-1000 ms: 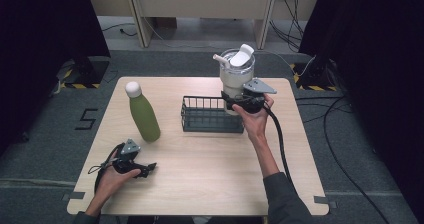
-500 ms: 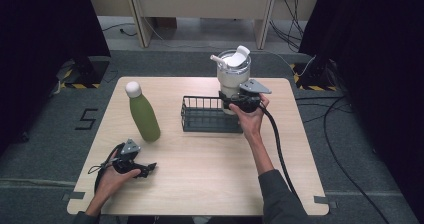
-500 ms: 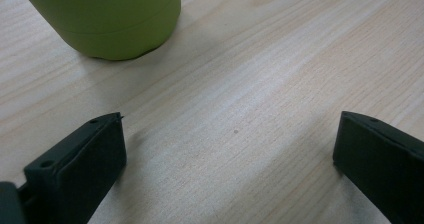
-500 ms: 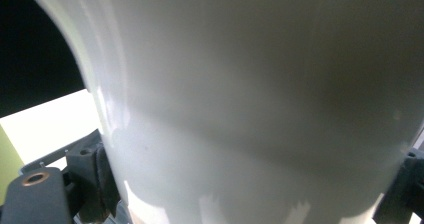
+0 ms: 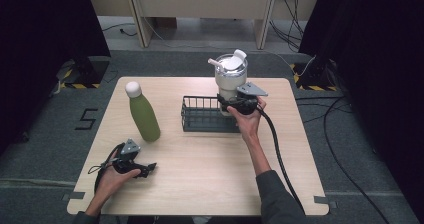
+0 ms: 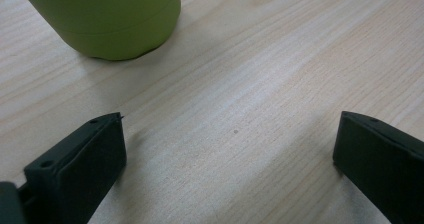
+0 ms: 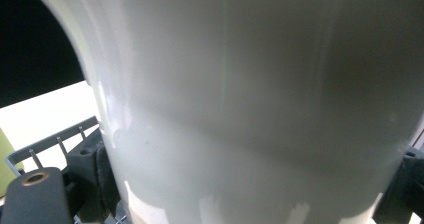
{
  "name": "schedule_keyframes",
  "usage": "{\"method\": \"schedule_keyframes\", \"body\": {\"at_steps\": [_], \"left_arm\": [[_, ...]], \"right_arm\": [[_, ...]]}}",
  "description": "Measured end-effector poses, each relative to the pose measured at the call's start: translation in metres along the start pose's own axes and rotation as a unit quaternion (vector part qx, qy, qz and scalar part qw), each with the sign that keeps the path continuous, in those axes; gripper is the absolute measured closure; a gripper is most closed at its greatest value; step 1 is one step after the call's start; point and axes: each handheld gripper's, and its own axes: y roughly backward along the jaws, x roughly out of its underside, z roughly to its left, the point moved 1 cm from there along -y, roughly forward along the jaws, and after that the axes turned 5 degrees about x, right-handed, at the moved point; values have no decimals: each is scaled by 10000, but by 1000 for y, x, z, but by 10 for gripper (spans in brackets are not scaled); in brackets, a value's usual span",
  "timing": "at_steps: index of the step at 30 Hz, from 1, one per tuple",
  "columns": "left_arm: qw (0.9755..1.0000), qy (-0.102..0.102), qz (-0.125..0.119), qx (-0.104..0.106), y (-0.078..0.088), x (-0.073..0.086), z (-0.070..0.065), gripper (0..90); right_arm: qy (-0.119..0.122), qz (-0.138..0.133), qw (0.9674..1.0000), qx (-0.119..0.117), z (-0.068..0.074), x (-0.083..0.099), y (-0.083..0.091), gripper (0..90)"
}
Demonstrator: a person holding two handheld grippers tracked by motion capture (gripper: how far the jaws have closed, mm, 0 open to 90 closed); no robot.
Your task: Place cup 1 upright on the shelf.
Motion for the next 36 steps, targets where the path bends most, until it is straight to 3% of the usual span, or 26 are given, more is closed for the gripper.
{"method": "schedule_keyframes", "body": {"at_steps": [31, 36], "left_arm": [[10000, -4, 1, -1, 0, 0, 0, 0], [10000, -5, 1, -2, 0, 0, 0, 0]], "right_arm": [[-167, 140, 9998, -2, 2, 29, -8, 115], [-85, 148, 9998, -32, 2, 30, -7, 114]]}}
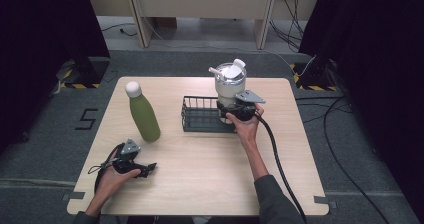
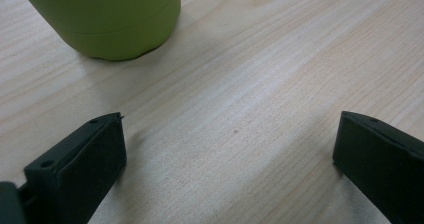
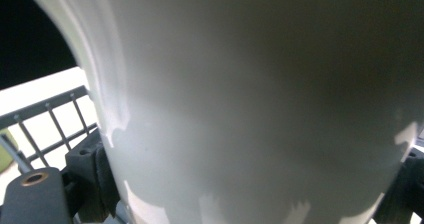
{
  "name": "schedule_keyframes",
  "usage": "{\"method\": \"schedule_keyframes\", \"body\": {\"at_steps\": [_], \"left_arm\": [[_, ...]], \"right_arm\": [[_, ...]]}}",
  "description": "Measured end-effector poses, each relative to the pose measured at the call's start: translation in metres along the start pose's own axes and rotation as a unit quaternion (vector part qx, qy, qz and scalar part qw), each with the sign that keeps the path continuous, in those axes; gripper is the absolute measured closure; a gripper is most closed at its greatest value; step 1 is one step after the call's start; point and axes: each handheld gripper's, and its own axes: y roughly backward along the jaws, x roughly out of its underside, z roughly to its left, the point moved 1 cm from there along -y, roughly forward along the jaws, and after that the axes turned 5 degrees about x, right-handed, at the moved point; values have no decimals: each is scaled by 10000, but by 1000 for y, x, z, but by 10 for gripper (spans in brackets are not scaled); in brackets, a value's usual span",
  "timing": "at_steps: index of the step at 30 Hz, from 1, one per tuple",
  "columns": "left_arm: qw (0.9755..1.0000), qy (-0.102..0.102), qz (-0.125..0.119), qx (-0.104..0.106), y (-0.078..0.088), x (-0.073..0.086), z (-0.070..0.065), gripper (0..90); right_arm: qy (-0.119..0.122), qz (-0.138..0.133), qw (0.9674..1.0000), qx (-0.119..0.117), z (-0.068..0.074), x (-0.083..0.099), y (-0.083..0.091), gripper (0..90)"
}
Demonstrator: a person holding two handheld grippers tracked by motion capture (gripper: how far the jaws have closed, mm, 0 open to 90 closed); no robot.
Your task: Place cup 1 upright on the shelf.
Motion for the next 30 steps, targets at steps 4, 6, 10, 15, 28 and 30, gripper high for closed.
{"method": "schedule_keyframes", "body": {"at_steps": [4, 6, 10, 15, 28, 30], "left_arm": [[10000, -3, -6, -6, 0, 0, 0, 0], [10000, -6, 0, -10, 0, 0, 0, 0], [10000, -4, -2, -6, 0, 0, 0, 0], [10000, -7, -1, -3, 0, 0, 0, 0], [10000, -2, -2, -2, 0, 0, 0, 0], [10000, -3, -3, -3, 0, 0, 0, 0]], "right_arm": [[15, 91, 10000, -2, 1, 0, 2, 111], [43, 80, 10000, -18, 0, 2, 3, 110], [81, -23, 10000, -46, 0, 5, 4, 97], [-202, -110, 9997, -62, -2, 12, 5, 66], [-91, -118, 9999, 84, 2, 10, 12, 102], [-115, -123, 9998, 101, 2, 10, 13, 102]]}}
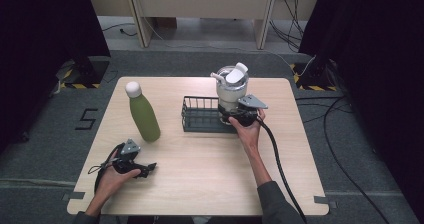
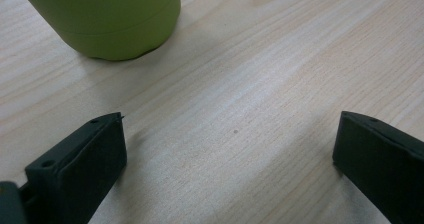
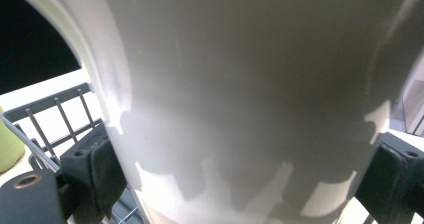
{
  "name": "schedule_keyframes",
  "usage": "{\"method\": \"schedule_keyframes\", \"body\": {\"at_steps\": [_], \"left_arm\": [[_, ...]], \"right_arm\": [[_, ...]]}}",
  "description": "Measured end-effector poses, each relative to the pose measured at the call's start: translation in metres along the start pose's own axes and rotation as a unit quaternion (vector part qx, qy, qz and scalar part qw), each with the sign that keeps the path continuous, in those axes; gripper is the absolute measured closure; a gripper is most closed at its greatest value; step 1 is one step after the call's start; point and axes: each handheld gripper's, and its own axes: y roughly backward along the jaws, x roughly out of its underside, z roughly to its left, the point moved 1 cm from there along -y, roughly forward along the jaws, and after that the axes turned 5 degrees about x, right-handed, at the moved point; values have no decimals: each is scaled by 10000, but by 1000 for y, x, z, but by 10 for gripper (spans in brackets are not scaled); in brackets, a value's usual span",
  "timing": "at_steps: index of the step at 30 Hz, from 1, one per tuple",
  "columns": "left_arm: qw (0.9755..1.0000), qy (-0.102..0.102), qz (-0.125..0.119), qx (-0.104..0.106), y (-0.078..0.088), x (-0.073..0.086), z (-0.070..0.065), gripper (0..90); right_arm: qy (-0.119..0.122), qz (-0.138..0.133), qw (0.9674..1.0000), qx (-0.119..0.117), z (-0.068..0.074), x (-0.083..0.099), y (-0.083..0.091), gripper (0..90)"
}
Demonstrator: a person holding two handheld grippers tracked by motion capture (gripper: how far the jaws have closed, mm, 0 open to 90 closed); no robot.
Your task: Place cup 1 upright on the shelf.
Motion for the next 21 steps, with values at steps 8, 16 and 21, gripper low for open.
{"method": "schedule_keyframes", "body": {"at_steps": [8, 16, 21], "left_arm": [[10000, 2, -1, 0, 0, 0, 0, 0], [10000, -3, 0, 5, 0, 0, 0, 0], [10000, -4, 0, 4, 0, 0, 0, 0]], "right_arm": [[62, 43, 10000, 17, 0, -2, 3, 103], [40, -12, 10000, 5, 0, -3, 6, 102], [23, -21, 10000, -5, 0, -3, 9, 102]]}}
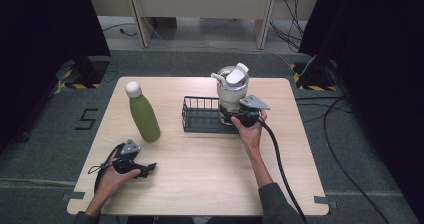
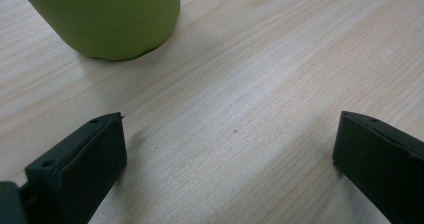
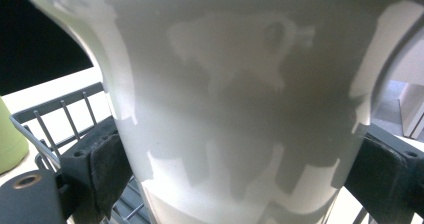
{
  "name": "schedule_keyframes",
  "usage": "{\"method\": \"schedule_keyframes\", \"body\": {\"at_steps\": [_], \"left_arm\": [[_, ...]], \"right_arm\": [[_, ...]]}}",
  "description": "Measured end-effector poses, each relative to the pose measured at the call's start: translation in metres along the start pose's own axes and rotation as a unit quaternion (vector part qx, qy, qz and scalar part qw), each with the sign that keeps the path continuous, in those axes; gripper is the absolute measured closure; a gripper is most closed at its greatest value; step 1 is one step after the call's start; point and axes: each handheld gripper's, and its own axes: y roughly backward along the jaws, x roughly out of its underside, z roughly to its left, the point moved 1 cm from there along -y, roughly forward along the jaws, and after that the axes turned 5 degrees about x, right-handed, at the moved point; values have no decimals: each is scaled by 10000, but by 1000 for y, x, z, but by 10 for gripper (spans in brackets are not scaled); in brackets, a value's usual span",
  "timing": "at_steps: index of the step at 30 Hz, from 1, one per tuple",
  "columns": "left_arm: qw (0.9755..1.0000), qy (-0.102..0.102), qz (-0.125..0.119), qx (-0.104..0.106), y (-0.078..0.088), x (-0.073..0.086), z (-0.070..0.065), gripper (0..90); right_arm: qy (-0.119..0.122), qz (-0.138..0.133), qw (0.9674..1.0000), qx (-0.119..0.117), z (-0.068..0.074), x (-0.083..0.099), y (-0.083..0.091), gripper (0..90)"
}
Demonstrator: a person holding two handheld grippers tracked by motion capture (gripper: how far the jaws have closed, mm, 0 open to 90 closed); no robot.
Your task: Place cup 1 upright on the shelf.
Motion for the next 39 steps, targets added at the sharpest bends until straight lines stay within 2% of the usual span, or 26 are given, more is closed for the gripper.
{"method": "schedule_keyframes", "body": {"at_steps": [7, 18, 27, 33, 39], "left_arm": [[10000, 1, 0, 0, 0, 0, 0, 0], [10000, 0, 0, 0, 0, 0, 0, 0], [10000, -1, 1, -1, 0, 0, 0, 0], [10000, 1, -1, -1, 0, 0, 0, 0], [10000, -1, 1, -2, 0, 0, 0, 0]], "right_arm": [[76, -28, 10000, 29, -1, -2, 5, 98], [-4, -147, 9999, -61, -3, -6, 16, 96], [-24, -105, 9999, -77, -7, -3, 25, 104], [-49, -151, 9999, -40, -9, -1, 35, 146], [-88, -145, 9999, -10, -10, -1, 46, 147]]}}
